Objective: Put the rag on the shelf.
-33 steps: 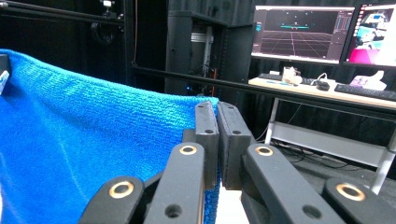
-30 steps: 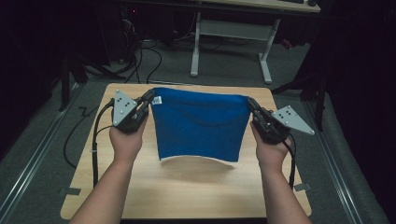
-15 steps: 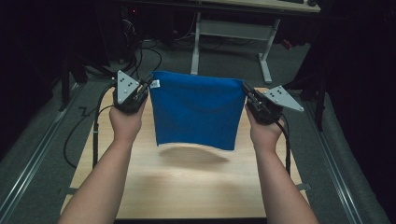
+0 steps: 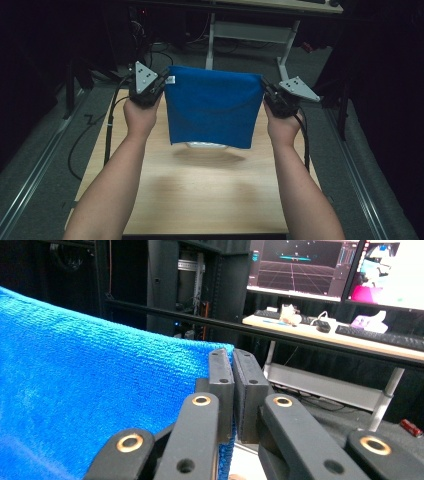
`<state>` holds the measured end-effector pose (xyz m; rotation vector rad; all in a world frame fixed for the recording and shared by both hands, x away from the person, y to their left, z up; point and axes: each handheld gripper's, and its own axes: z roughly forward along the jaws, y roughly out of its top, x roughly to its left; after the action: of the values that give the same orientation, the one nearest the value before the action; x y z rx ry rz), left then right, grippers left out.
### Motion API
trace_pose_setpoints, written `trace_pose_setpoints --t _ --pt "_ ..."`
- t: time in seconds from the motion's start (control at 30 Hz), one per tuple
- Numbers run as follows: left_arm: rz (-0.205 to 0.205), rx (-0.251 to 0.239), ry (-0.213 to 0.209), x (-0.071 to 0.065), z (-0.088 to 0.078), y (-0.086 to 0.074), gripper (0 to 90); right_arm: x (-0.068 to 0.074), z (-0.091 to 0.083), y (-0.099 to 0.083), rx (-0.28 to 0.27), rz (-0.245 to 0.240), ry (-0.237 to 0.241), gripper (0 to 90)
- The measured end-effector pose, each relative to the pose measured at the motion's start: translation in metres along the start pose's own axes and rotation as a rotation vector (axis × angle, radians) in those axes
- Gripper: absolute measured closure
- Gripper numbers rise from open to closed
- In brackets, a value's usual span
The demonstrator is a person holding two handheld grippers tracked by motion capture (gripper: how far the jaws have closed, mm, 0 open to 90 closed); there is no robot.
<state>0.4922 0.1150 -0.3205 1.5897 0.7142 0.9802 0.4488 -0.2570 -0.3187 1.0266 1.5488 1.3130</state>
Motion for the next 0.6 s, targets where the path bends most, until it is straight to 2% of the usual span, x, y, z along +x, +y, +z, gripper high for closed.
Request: trace_pose_setpoints --t 0.17,0.33,0.47,0.57,0.6 --pt "-0.015 -0.014 0.006 0.004 0.004 0.004 89.1 -0.004 0.011 0.005 -0.004 -0.012 -0.013 88.2" --pt "-0.015 0.003 0.015 0.007 0.008 0.006 89.0 -0.004 0.017 0.009 0.004 -0.024 -0.017 88.2" --pt "-0.024 0.028 0.022 0.011 0.016 0.002 89.0 -0.003 0.023 0.010 0.004 -0.019 -0.016 88.2" --pt "-0.026 0.047 0.016 0.013 0.021 -0.002 89.0 -0.003 0.028 0.009 0.020 -0.031 -0.017 88.2" --pt "-0.021 0.066 0.011 0.013 0.024 -0.007 89.0 -0.005 0.032 0.006 0.040 -0.033 -0.018 88.2"
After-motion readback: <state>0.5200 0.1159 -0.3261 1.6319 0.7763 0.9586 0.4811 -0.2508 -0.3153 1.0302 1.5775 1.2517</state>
